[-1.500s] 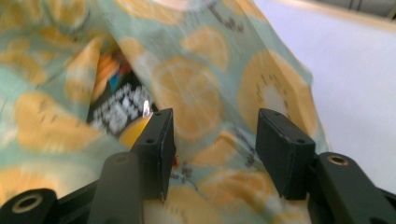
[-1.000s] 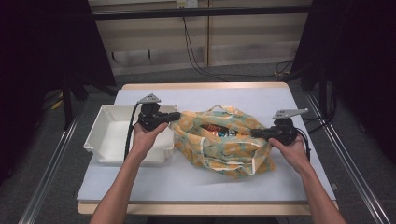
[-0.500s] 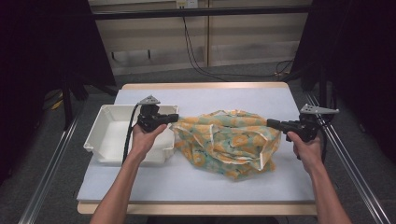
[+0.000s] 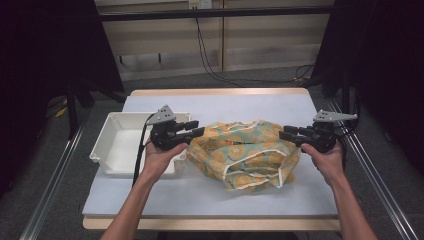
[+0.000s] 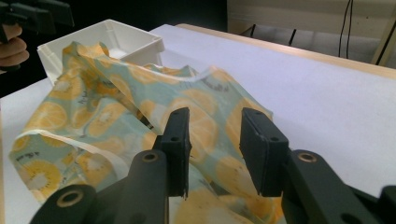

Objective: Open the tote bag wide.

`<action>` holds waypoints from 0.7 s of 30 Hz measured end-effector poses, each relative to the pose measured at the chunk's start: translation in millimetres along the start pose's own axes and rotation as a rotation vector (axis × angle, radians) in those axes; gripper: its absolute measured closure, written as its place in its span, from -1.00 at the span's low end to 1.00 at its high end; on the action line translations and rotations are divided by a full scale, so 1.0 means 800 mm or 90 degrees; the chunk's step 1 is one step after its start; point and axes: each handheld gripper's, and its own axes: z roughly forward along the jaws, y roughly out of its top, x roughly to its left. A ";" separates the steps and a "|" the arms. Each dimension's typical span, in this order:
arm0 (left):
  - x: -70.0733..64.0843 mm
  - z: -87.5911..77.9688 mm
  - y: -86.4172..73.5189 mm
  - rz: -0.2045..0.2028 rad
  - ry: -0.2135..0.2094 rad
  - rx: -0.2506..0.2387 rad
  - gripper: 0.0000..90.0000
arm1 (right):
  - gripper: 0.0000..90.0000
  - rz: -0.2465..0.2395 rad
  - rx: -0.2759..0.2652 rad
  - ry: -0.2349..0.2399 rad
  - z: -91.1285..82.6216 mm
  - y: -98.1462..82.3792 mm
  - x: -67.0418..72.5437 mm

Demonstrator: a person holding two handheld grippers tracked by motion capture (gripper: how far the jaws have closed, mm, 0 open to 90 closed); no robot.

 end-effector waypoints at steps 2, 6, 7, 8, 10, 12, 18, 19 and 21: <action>-0.015 0.004 -0.001 0.013 -0.014 0.001 0.46 | 0.47 -0.007 -0.002 0.003 0.000 0.004 0.004; -0.039 0.021 -0.002 0.027 -0.061 0.011 0.61 | 0.51 -0.021 0.019 0.017 0.011 0.008 0.012; -0.044 0.027 -0.003 0.027 -0.075 0.016 0.63 | 0.51 -0.022 0.022 0.018 0.016 0.008 0.013; -0.048 0.034 -0.004 0.028 -0.087 0.023 0.63 | 0.50 -0.024 0.027 0.022 0.020 0.008 0.014; -0.056 0.049 -0.008 0.021 -0.104 0.026 0.64 | 0.35 -0.026 0.042 0.020 0.029 0.007 0.017; -0.063 0.066 -0.012 0.020 -0.105 0.042 0.64 | 0.29 -0.033 0.050 0.023 0.037 0.005 0.018; -0.075 0.120 -0.018 0.017 -0.124 0.084 0.44 | 0.03 -0.035 0.069 0.009 0.056 0.006 0.014; -0.074 0.127 -0.018 0.016 -0.129 0.086 0.43 | -0.03 -0.026 0.068 0.006 0.058 0.006 0.012; -0.075 0.138 -0.018 0.014 -0.128 0.082 0.40 | -0.07 -0.020 0.065 0.006 0.062 0.006 0.009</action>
